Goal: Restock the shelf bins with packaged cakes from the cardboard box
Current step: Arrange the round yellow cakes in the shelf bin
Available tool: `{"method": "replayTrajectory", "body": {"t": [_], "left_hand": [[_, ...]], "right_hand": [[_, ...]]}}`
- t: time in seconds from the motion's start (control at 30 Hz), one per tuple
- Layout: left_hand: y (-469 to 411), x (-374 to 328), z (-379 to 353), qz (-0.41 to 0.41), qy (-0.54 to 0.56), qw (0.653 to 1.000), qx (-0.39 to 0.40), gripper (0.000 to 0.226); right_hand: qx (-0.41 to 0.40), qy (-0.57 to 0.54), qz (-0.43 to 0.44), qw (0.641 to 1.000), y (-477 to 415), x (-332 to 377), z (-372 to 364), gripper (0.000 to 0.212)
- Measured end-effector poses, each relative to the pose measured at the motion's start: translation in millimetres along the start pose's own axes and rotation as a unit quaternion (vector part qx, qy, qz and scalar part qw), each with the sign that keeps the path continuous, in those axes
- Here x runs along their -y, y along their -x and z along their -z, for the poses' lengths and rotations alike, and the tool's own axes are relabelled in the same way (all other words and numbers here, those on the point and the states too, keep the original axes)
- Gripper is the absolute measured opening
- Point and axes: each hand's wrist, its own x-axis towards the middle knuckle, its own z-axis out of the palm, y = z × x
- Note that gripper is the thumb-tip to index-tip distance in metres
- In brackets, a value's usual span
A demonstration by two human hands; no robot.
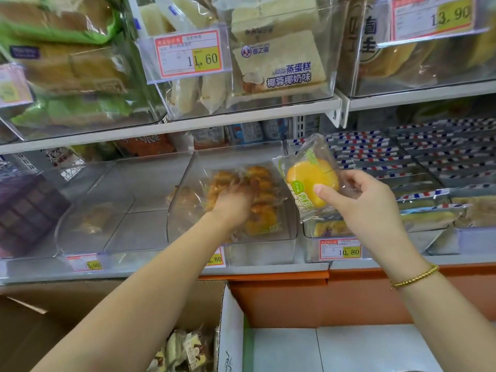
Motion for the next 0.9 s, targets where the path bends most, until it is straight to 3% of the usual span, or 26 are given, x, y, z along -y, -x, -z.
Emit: {"method": "replayTrajectory", "body": {"t": [0.1, 0.23, 0.33, 0.4, 0.53, 0.6, 0.7, 0.9], "left_hand": [[3.5, 8.3, -3.2, -0.017, -0.023, 0.999, -0.018, 0.030], [13.8, 17.6, -1.9, -0.062, 0.072, 0.995, 0.016, 0.008], [17.9, 30.5, 7.4, -0.051, 0.150, 0.983, 0.094, 0.032], [20.2, 36.5, 15.5, -0.036, 0.167, 0.976, 0.136, 0.047], [22.0, 39.7, 31.1, -0.045, 0.151, 0.970, 0.183, 0.065], [21.8, 42.2, 32.3, -0.031, 0.161, 0.967, 0.194, 0.063], [18.8, 48.1, 26.5, 0.020, 0.152, 0.971, 0.184, 0.043], [19.2, 52.3, 36.5, 0.021, 0.173, 0.966, 0.192, 0.049]], "right_hand": [[0.002, 0.013, 0.011, 1.000, -2.7, 2.4, -0.3, 0.033], [0.053, 0.057, 0.021, 0.997, -12.3, 10.9, -1.1, 0.043], [0.136, 0.136, 0.028, 0.981, -24.1, 23.5, 0.2, 0.052], [0.190, 0.230, 0.050, 0.953, -34.7, 37.9, 0.8, 0.054], [0.306, 0.387, 0.108, 0.863, -51.1, 72.5, -10.8, 0.045], [0.333, 0.446, 0.146, 0.818, -53.6, 84.7, -27.6, 0.041], [0.336, 0.515, 0.212, 0.759, -49.1, 94.5, -56.1, 0.042], [0.377, 0.507, 0.225, 0.742, -50.4, 89.1, -85.1, 0.050]]}}
